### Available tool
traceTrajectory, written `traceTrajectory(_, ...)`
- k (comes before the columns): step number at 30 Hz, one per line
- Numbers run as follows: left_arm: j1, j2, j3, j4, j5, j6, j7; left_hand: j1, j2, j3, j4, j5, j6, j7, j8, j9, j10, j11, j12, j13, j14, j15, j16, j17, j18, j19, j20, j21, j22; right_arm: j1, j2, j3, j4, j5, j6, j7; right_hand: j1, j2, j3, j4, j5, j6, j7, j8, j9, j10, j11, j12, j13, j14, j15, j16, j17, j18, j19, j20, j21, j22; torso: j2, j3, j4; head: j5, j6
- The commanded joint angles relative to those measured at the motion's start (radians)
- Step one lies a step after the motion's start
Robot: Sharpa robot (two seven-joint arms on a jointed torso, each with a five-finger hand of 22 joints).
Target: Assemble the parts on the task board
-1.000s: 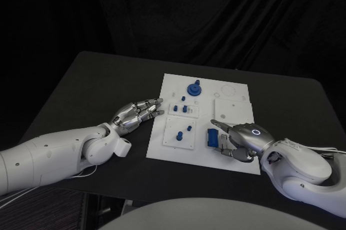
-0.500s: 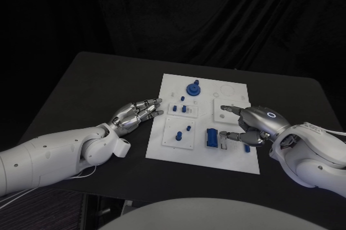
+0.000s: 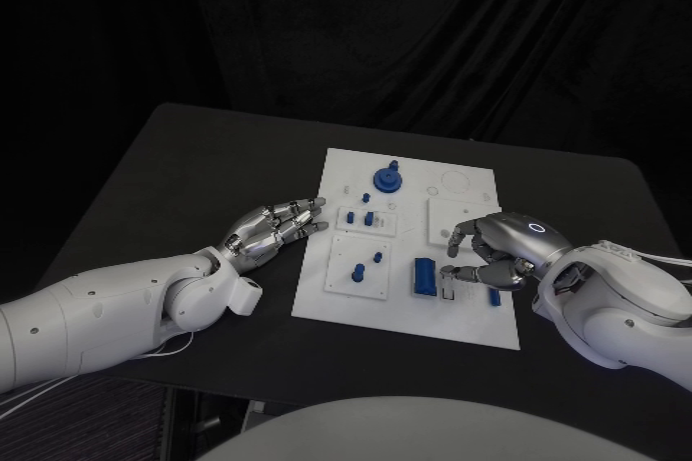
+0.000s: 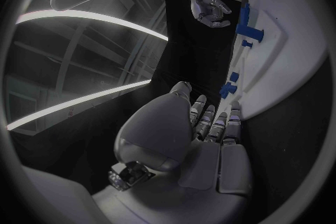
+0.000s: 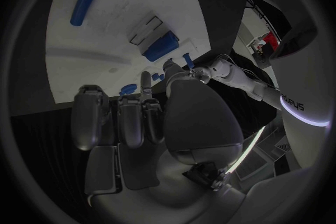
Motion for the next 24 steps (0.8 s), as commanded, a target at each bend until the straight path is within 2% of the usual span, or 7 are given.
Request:
traceTrajectory(1,-0.007,0.001,-0.003,-0.003,-0.002,0.0,-0.016,-0.008,0.0,0.002,0.003,-0.004,-0.001,0.003,0.003,0.0,0.002,0.005,0.004,0.001,0.003,0.004,0.003,0.001,-0.013,-0.001,0.008,-0.001,0.0,-0.01,0.003,0.0,-0.001,-0.012,-0.006,0.019,-0.007,-0.003,-0.006,0.027,0.0,-0.102,-0.021,0.253,0.184,0.103,-0.009,0.002,0.263,0.069,-0.02,0.007,0.117,0.009,0.014,-0.007,0.013,0.2,0.002,0.0013,0.0005,-0.002,0.0)
traceTrajectory(2,-0.007,0.002,-0.003,-0.003,-0.002,0.001,-0.016,-0.008,0.0,0.002,0.003,-0.004,-0.001,0.003,0.003,0.0,0.002,0.005,0.004,0.001,0.003,0.004,0.003,0.001,-0.013,-0.001,0.008,-0.001,0.0,-0.012,0.004,0.0,-0.001,-0.013,-0.007,0.02,-0.015,-0.004,-0.004,0.028,-0.001,-0.101,-0.03,0.311,0.226,0.103,-0.015,0.002,0.263,0.071,-0.025,0.011,0.125,0.007,0.019,-0.01,0.022,0.202,0.003,0.0025,0.0013,-0.003,0.0)
traceTrajectory(3,-0.007,0.003,-0.003,-0.004,-0.002,0.001,-0.016,-0.008,0.0,0.002,0.003,-0.004,-0.001,0.003,0.003,0.0,0.002,0.005,0.004,0.001,0.003,0.004,0.003,0.001,-0.013,-0.001,0.008,-0.001,0.0,-0.014,0.005,0.0,-0.002,-0.014,-0.007,0.021,-0.019,-0.004,-0.003,0.029,0.0,-0.105,-0.033,0.333,0.245,0.103,-0.019,0.002,0.263,0.072,-0.028,0.012,0.128,0.006,0.02,-0.012,0.025,0.203,0.003,0.0032,0.002,-0.005,0.0)
traceTrajectory(4,-0.007,0.003,-0.003,-0.004,-0.002,0.002,-0.016,-0.008,0.0,0.002,0.003,-0.004,-0.001,0.003,0.003,0.0,0.002,0.005,0.004,0.001,0.003,0.004,0.003,0.001,-0.013,-0.001,0.008,-0.001,0.0,-0.015,0.006,0.0,-0.002,-0.015,-0.008,0.022,-0.024,-0.004,0.0,0.029,0.0,-0.097,-0.042,0.376,0.277,0.103,-0.025,0.002,0.263,0.075,-0.033,0.016,0.137,0.004,0.024,-0.017,0.034,0.206,0.004,0.0035,0.0026,-0.006,0.0)
traceTrajectory(6,-0.007,0.004,-0.003,-0.004,-0.002,0.002,-0.016,-0.008,0.0,0.002,0.003,-0.004,-0.001,0.003,0.003,0.0,0.002,0.005,0.004,0.001,0.003,0.004,0.003,0.001,-0.013,-0.001,0.008,-0.001,0.0,-0.019,0.007,0.0,-0.003,-0.016,-0.007,0.023,-0.028,-0.006,0.003,0.029,0.0,-0.094,-0.049,0.402,0.301,0.103,-0.031,0.002,0.263,0.077,-0.038,0.019,0.144,0.003,0.026,-0.022,0.039,0.207,0.004,0.0038,0.0024,-0.006,0.0)
traceTrajectory(13,-0.009,0.004,-0.003,-0.005,-0.002,0.004,-0.016,-0.009,0.0,0.002,0.003,-0.004,-0.002,0.004,0.003,0.0,0.002,0.005,0.004,0.001,0.003,0.004,0.003,0.001,-0.013,-0.001,0.008,-0.001,0.0,-0.029,0.018,0.0,-0.007,-0.02,-0.008,0.019,-0.036,-0.014,0.002,0.03,0.0,-0.093,-0.055,0.423,0.322,0.103,-0.036,0.002,0.263,0.08,-0.043,0.025,0.156,0.002,0.029,-0.027,0.046,0.209,0.004,0.0019,-0.0009,-0.003,0.0)
traceTrajectory(24,-0.011,0.003,-0.003,-0.005,-0.002,0.005,-0.017,-0.01,0.001,0.003,0.002,-0.004,-0.002,0.004,0.003,0.0,0.002,0.005,0.004,0.001,0.002,0.004,0.003,0.001,-0.013,-0.001,0.008,-0.001,-0.002,-0.04,0.037,0.0,-0.016,-0.029,0.012,0.012,-0.05,-0.022,-0.001,0.031,0.0,-0.096,-0.058,0.433,0.336,0.103,-0.039,0.002,0.263,0.08,-0.046,0.026,0.158,0.002,0.029,-0.029,0.046,0.209,0.002,0.0028,-0.0004,-0.002,0.0)
